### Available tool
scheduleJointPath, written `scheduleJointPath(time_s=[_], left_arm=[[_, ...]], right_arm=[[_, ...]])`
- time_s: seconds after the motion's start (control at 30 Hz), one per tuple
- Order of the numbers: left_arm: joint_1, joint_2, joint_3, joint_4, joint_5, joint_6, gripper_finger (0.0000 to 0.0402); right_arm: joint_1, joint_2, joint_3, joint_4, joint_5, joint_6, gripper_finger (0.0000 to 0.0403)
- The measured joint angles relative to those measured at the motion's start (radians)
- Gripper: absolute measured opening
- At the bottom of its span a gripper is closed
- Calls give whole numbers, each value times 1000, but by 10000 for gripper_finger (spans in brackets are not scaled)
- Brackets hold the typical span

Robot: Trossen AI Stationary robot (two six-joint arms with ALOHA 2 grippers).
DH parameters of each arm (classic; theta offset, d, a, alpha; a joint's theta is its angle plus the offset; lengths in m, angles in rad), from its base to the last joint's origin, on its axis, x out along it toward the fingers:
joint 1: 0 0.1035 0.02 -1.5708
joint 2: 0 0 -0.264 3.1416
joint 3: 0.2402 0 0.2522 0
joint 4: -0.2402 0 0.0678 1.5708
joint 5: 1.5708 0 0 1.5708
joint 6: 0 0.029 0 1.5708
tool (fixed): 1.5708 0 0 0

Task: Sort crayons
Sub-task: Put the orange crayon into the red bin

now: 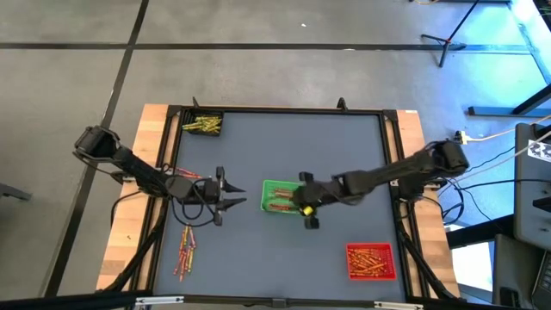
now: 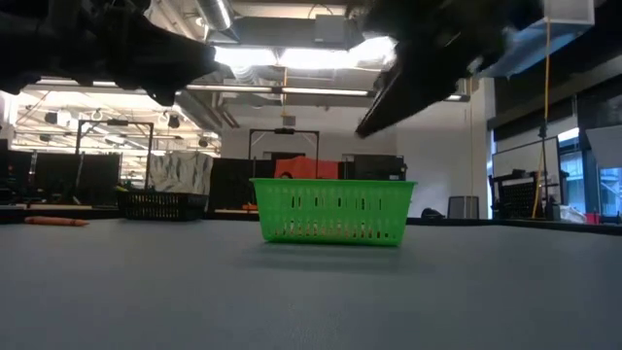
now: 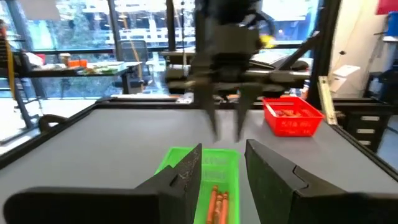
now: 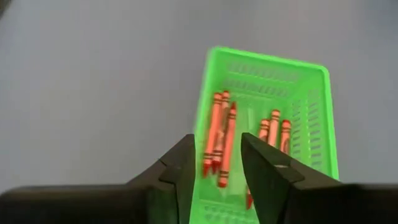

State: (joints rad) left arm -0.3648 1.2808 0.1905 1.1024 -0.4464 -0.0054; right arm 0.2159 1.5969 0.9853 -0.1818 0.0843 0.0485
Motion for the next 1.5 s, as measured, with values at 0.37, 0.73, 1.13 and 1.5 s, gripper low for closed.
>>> scheduleJointPath(time_s=[0.37,0.73,1.13,1.5], left_arm=[[92,0,189,-432,0,-52,149],[203,0,706,-1684,98,-295,153],[378,0,662,-2227,282,-347,153],[450,3,511,-2146,298,-223,153]], right_arm=[[290,-154,-284,296,199,89,117],[373,-157,-444,587,291,105,117],[374,-155,-444,584,313,77,117],[373,-155,-444,585,313,77,117]])
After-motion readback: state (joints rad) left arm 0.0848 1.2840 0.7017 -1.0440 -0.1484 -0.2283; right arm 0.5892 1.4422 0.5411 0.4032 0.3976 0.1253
